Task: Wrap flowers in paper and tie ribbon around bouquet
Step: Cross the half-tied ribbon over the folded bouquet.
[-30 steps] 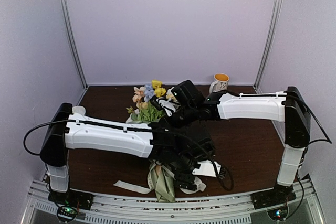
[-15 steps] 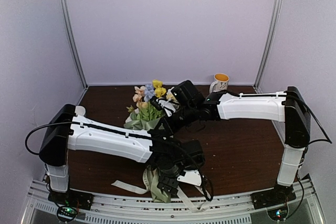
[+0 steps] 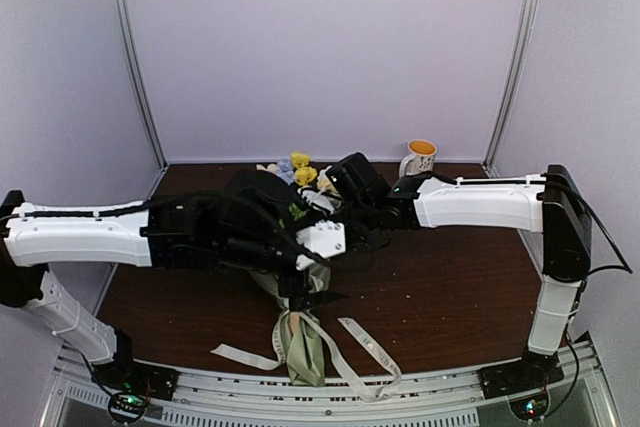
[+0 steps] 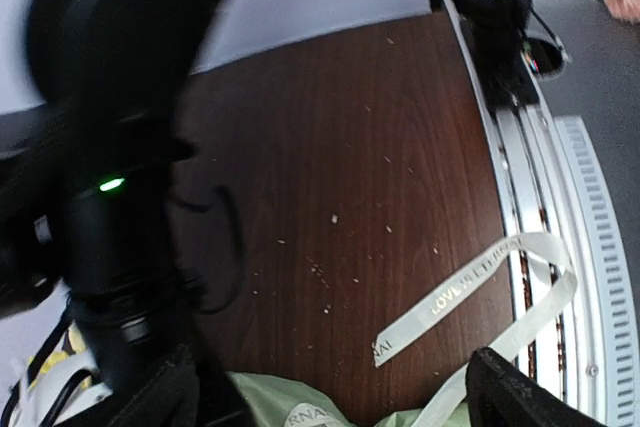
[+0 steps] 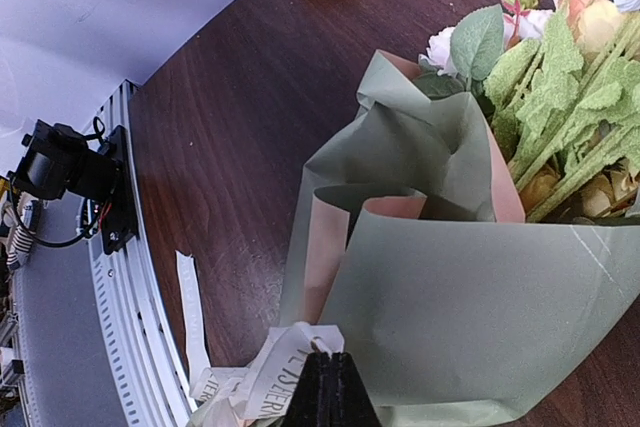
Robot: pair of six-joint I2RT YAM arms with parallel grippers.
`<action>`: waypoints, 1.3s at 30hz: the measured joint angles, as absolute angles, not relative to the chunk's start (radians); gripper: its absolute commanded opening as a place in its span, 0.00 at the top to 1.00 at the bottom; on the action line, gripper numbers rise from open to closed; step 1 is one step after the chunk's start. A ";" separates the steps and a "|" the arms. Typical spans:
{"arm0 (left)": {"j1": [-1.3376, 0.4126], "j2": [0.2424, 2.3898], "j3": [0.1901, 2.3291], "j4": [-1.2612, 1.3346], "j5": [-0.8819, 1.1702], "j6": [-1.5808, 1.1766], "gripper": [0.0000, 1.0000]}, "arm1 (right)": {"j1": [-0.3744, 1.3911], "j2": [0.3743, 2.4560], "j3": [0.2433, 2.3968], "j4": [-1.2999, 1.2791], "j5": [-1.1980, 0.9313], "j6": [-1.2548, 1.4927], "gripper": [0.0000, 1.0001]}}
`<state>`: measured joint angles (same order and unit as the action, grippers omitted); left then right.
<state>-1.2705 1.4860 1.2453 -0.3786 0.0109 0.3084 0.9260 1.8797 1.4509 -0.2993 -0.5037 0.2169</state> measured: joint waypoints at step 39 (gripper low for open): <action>-0.898 1.256 0.589 0.215 0.221 -0.164 1.00 | 0.972 1.782 1.381 -0.205 -0.546 0.302 1.00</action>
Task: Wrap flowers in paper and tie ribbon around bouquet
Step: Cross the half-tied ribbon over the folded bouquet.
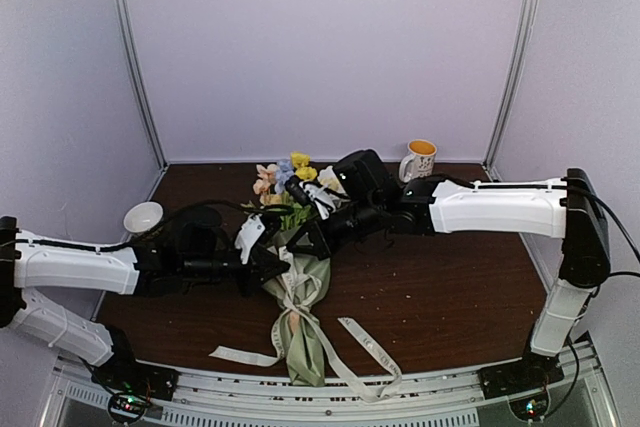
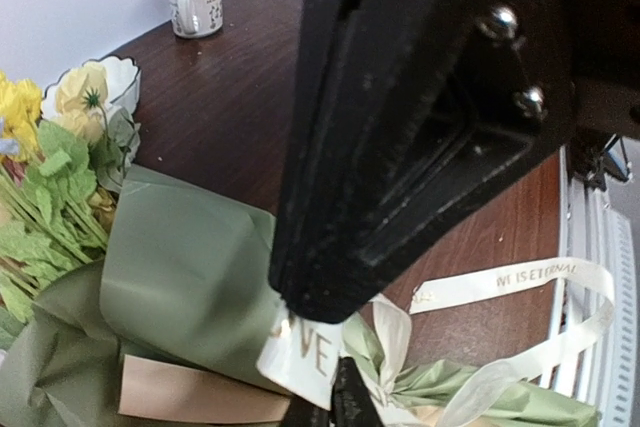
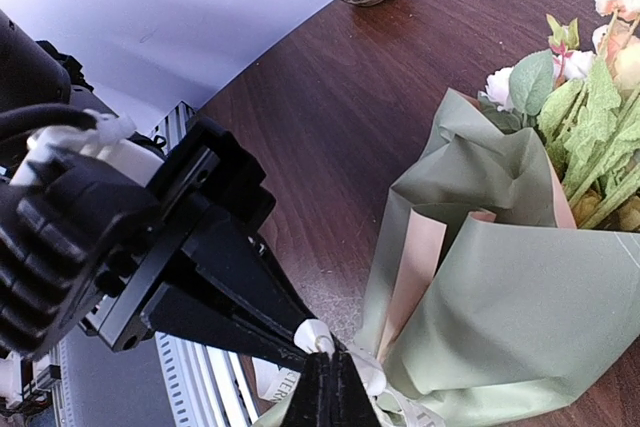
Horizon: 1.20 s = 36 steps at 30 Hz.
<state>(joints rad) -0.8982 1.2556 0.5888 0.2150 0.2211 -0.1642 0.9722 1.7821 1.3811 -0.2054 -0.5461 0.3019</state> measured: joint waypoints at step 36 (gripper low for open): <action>-0.898 1.187 0.413 0.380 0.171 -0.249 1.00 | 0.999 1.757 1.205 -0.274 -0.427 0.416 0.53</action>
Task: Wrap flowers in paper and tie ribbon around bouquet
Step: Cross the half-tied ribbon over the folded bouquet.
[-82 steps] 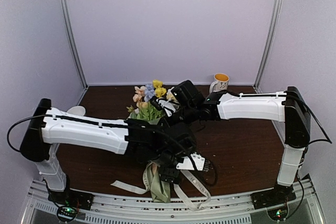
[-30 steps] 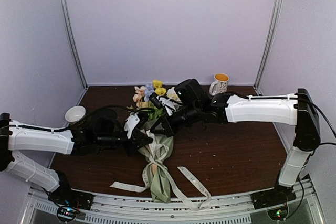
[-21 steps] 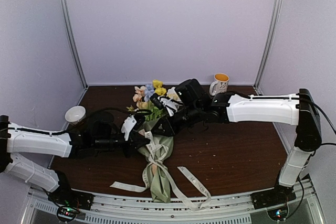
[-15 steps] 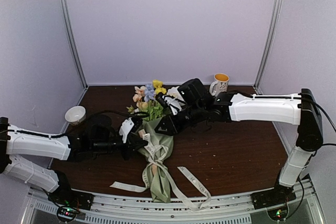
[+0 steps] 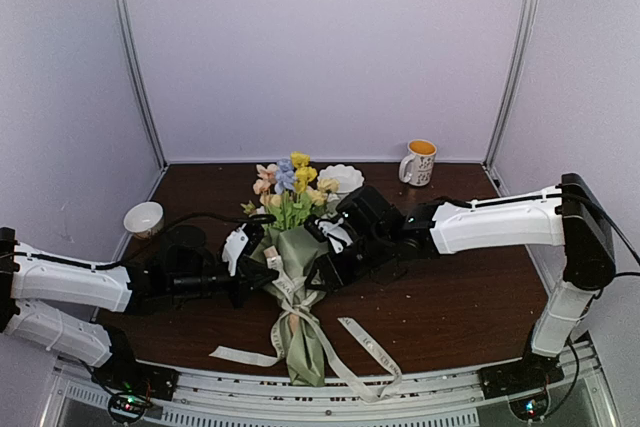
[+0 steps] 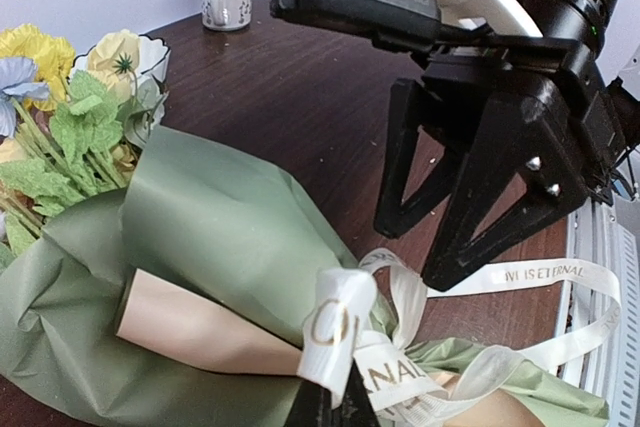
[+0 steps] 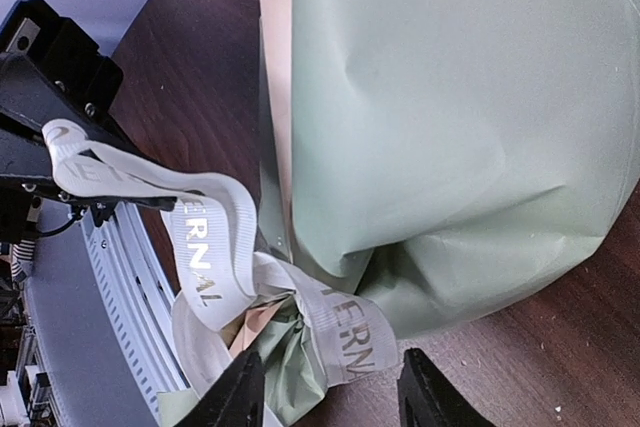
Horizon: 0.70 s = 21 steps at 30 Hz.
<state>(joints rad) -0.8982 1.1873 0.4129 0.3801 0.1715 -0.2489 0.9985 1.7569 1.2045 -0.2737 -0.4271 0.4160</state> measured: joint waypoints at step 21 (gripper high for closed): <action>-0.898 1.189 0.411 0.394 0.172 -0.249 1.00 | 1.013 1.817 1.299 -0.376 -0.344 0.366 1.00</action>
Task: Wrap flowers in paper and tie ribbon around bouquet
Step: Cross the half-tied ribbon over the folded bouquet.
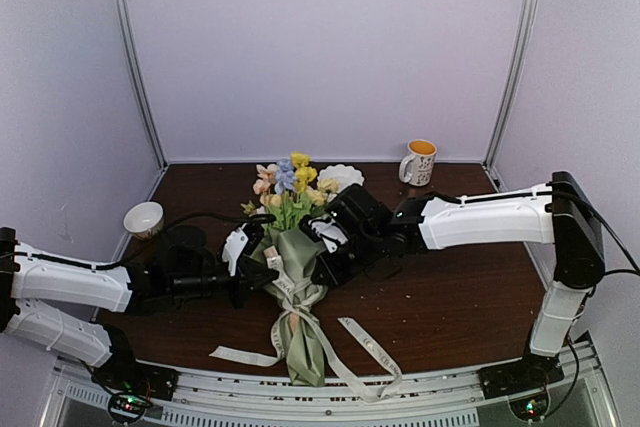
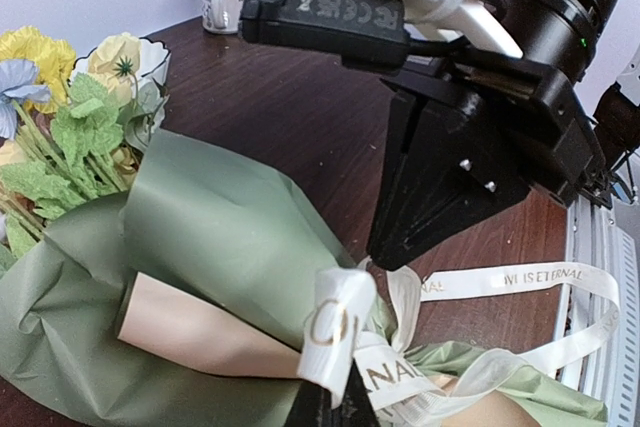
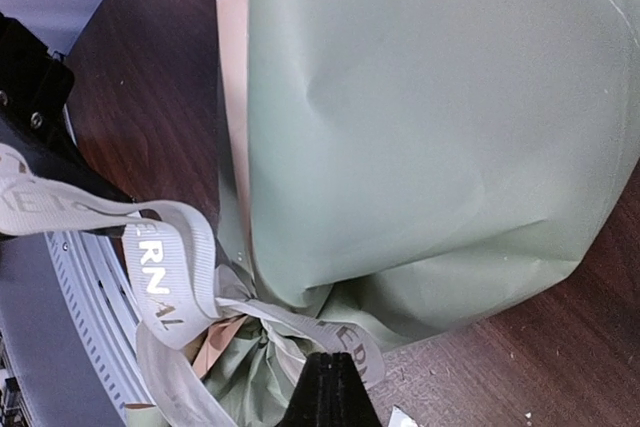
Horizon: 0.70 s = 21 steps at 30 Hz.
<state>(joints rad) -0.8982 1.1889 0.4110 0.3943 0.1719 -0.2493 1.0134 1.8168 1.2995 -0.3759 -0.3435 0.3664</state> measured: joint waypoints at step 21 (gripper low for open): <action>-0.898 1.238 0.384 0.403 0.152 -0.253 1.00 | 1.028 1.756 1.221 -0.311 -0.552 0.354 1.00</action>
